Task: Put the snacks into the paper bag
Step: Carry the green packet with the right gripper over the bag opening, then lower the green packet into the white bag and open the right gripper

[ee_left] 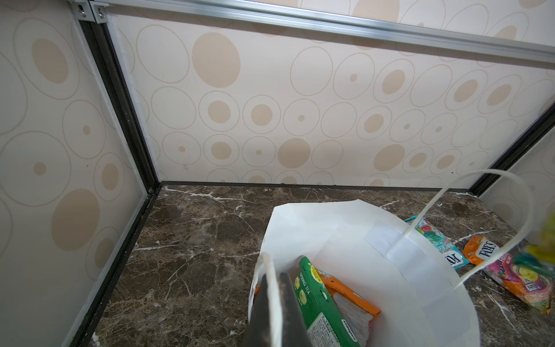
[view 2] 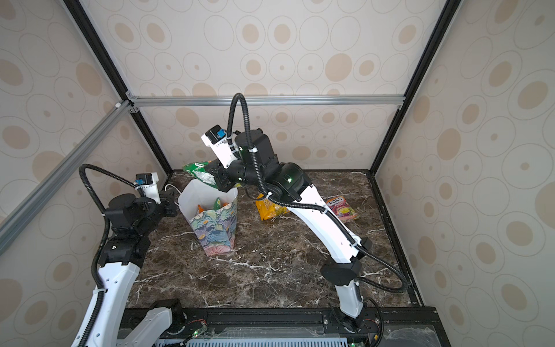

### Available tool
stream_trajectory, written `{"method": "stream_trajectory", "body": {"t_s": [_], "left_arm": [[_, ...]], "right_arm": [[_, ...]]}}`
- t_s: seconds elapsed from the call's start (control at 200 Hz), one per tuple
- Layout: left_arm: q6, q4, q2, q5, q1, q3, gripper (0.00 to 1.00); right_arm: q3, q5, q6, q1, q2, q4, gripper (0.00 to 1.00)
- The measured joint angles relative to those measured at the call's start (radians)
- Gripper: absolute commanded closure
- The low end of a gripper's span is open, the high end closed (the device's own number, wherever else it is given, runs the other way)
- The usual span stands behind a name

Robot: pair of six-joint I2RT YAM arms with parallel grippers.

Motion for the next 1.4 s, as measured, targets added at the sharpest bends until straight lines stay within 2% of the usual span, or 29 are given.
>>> {"method": "stream_trajectory", "body": {"t_s": [0.45,1.4], "left_arm": [[0.000,0.000,0.000,0.001,0.000,0.000,1.00],[0.000,0.000,0.000,0.011,0.000,0.000,1.00]], "right_arm": [[0.031,0.000,0.017,0.012,0.169,-0.001,1.00],[0.068,0.106,-0.008,-0.027,0.296,0.063,1.00]]}}
